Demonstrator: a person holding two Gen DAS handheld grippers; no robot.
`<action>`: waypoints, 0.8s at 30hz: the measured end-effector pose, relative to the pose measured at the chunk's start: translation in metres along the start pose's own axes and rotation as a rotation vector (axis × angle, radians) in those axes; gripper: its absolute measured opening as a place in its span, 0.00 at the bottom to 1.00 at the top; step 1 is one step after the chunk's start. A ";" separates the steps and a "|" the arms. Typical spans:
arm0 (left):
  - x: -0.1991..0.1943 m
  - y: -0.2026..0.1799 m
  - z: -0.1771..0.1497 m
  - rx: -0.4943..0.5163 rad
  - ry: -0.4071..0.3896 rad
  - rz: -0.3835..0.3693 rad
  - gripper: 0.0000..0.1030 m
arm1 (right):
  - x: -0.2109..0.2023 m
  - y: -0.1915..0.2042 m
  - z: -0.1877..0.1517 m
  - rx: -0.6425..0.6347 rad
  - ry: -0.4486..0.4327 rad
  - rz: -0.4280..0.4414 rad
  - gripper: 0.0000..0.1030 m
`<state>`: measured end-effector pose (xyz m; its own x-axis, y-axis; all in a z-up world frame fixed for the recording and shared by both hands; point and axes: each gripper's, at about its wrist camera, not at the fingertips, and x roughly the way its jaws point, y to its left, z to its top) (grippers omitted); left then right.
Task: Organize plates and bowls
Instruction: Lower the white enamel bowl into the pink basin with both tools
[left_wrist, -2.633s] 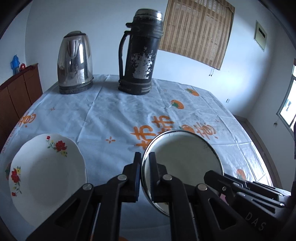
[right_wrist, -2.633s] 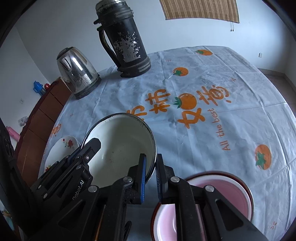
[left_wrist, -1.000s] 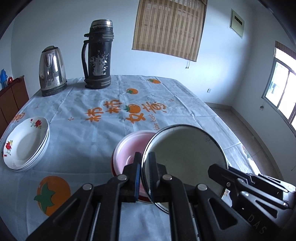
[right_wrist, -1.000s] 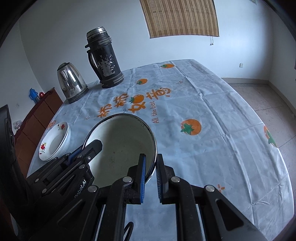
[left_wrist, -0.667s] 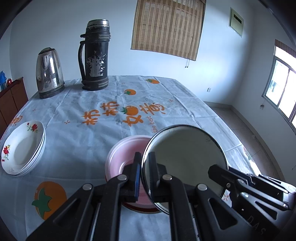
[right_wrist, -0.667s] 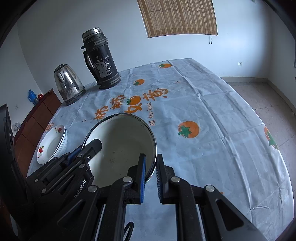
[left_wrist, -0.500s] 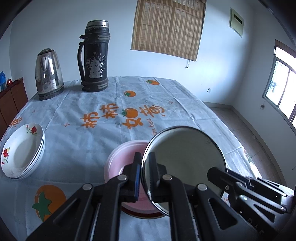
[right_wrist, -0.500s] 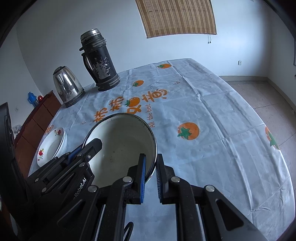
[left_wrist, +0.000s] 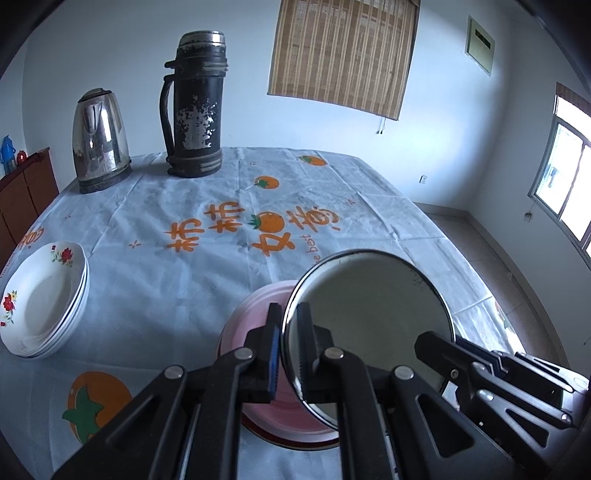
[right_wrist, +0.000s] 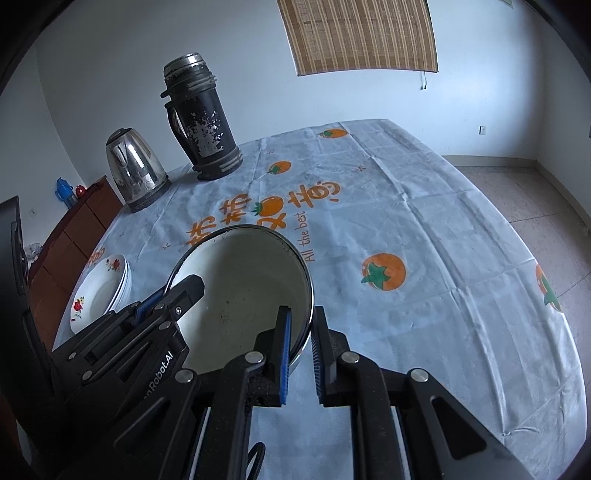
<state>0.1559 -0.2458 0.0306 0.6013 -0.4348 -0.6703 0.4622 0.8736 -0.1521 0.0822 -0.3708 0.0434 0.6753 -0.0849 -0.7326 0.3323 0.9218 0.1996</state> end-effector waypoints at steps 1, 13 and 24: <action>0.001 0.000 -0.001 -0.001 0.003 0.001 0.05 | 0.002 0.000 0.000 0.000 0.005 0.001 0.12; 0.010 0.011 -0.004 -0.017 0.019 0.015 0.06 | 0.015 0.006 0.000 -0.026 0.037 0.000 0.12; 0.015 0.021 -0.003 -0.040 0.033 0.006 0.06 | 0.025 0.016 0.003 -0.052 0.074 -0.002 0.12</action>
<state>0.1725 -0.2328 0.0152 0.5820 -0.4225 -0.6948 0.4320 0.8845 -0.1760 0.1066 -0.3595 0.0305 0.6236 -0.0606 -0.7794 0.2980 0.9401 0.1653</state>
